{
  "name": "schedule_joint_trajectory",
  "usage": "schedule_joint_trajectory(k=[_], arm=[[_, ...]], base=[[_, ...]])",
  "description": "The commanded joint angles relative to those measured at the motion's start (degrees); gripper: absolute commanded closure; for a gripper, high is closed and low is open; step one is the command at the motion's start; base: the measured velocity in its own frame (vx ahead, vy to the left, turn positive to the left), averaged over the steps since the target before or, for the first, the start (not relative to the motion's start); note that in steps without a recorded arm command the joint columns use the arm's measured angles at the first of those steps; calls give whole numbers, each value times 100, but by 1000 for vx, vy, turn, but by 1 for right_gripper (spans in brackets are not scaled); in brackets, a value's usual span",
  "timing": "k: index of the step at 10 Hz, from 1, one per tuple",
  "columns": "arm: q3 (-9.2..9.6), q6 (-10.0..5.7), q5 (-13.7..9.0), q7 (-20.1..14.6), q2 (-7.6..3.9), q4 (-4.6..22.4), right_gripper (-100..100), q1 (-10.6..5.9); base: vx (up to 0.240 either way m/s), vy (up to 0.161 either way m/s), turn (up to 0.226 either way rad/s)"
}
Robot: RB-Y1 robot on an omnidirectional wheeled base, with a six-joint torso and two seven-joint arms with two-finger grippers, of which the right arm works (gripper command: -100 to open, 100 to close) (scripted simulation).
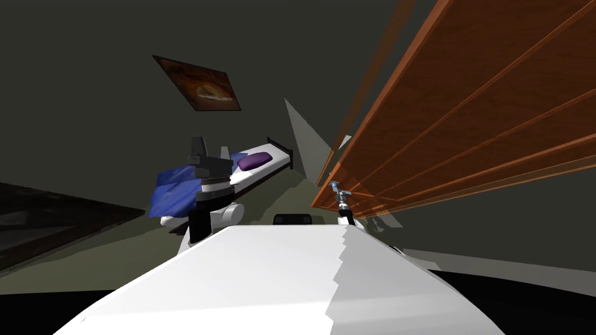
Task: Pull the door open
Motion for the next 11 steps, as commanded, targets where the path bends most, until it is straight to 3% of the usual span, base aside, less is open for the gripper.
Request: schedule_joint_trajectory(k=[1, 2, 3, 11], arm=[[101, -130, 53, -112, -48, 81, 100, -7], [153, -165, 81, -168, -79, 67, 100, 19], [112, -97, 59, -122, -66, 17, 100, 42], [515, -652, 253, -590, -400, -39, 100, 440]], base=[[-228, -44, 73], [-215, -53, 83], [-93, -21, 19], [-186, -50, 110]])
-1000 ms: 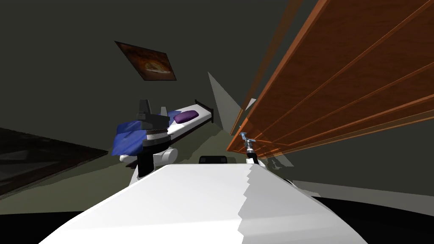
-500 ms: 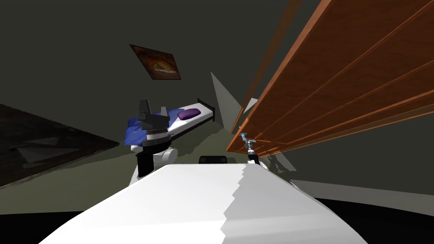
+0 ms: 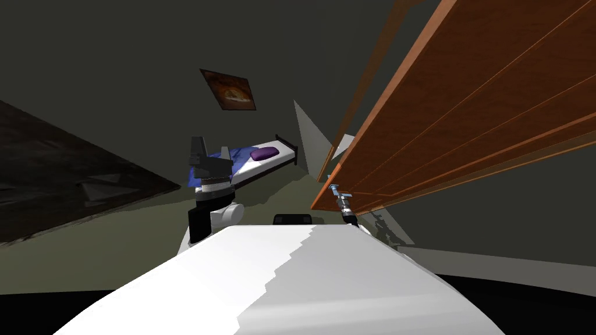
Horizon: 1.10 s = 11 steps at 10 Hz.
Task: Pull the door open
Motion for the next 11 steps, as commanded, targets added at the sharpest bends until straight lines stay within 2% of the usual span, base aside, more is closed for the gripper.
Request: schedule_joint_trajectory(k=[1, 2, 3, 11], arm=[[63, -101, 30, -83, -51, -7, 100, 55], [40, -61, 19, -48, -31, 16, 100, 25], [87, -189, 35, -107, -76, 55, 100, 100], [285, -878, 87, -398, -353, 222, 100, 460]], base=[[-171, -55, 67], [-77, -26, 17], [-122, -36, 135], [-192, -63, 150]])
